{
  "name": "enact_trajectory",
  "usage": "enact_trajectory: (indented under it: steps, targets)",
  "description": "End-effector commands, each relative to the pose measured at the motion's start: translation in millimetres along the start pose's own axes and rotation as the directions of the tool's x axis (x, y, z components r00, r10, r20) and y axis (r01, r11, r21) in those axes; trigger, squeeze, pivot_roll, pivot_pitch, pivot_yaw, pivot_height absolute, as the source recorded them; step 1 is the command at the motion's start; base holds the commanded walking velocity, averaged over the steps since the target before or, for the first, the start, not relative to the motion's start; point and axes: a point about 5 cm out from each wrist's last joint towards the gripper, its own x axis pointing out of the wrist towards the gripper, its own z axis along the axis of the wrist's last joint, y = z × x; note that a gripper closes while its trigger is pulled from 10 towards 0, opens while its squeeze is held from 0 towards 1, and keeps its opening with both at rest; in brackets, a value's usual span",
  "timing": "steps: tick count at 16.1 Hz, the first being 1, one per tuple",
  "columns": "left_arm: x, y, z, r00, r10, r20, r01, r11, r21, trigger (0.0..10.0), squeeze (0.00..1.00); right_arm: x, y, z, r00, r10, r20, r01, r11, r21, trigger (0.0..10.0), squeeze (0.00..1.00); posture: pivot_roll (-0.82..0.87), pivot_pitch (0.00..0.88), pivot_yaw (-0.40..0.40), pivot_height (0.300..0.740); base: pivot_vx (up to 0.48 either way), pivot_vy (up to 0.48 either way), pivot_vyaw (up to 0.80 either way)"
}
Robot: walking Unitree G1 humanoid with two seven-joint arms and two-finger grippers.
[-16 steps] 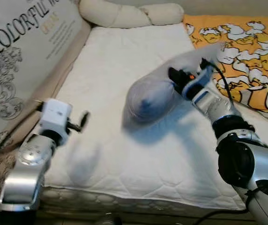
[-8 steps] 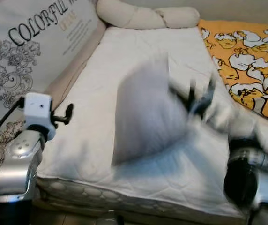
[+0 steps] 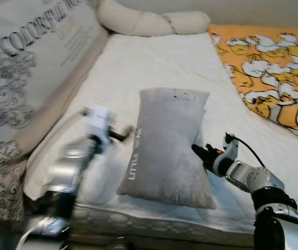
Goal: Clean up the room
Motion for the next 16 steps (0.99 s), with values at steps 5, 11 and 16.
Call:
enact_trajectory:
  steps: [5, 11, 16]
  targets:
    - [29.6, -12.2, -28.6, 0.996, -0.071, -0.061, 0.059, 0.982, -0.181, 10.0, 1.0, 6.5, 6.9, -0.9, 1.0, 0.007, -0.02, -0.009, 0.996, -0.094, 0.0, 0.0, -0.02, 0.0, 0.048, 0.74, 0.0, 0.0, 0.0]
    - [41.7, -53.8, -32.0, 0.917, -0.389, 0.085, 0.375, 0.774, -0.51, 10.0, 1.0, 11.3, 16.4, -1.2, 0.999, 0.05, -0.009, -0.05, 0.994, -0.093, 0.0, 0.0, -0.05, 0.0, 0.059, 0.74, 0.0, 0.0, 0.0]
    - [43.9, -62.7, -25.8, 0.876, -0.471, 0.107, 0.456, 0.732, -0.507, 0.0, 0.0, 17.7, 28.8, 0.0, 0.996, 0.094, 0.0, -0.094, 0.989, -0.112, 0.0, 0.0, -0.04, 0.0, 0.058, 0.74, 0.0, 0.0, 0.0]
